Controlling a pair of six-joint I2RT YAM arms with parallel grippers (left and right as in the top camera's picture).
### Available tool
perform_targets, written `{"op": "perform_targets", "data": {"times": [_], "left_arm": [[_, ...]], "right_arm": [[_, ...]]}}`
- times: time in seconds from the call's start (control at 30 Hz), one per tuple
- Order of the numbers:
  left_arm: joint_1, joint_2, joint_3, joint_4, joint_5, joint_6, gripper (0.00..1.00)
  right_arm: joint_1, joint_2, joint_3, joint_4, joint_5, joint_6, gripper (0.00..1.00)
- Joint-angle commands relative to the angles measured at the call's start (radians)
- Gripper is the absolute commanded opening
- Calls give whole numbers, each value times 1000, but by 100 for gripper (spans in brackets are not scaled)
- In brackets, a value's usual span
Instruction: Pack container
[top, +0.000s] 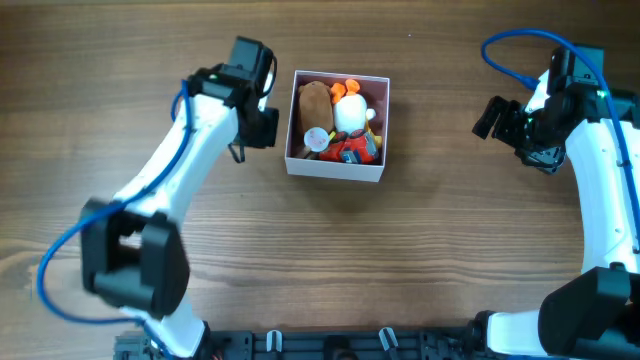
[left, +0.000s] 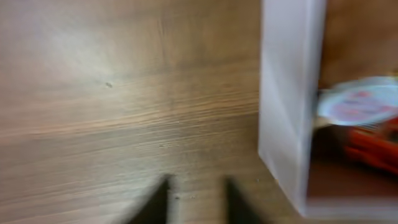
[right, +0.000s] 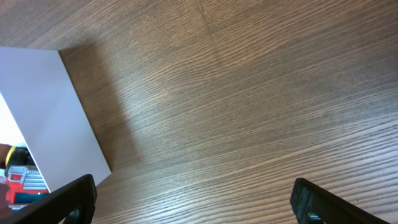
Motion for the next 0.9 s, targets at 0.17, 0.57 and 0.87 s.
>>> {"op": "perform_targets", "data": {"times": [0.17,0.57,0.87], "left_arm": [[-37,121,-11,25,160,-27,4],[-77,115,-10,31,191,-23,4],[-61,30,-9,-11,174,-23,18]], "right_arm": [[2,11,-14,-9,-9,-12,100],[2,10,-14,-10,-10,-12,100],[2,8,-14,2,-82,-42,96]]}}
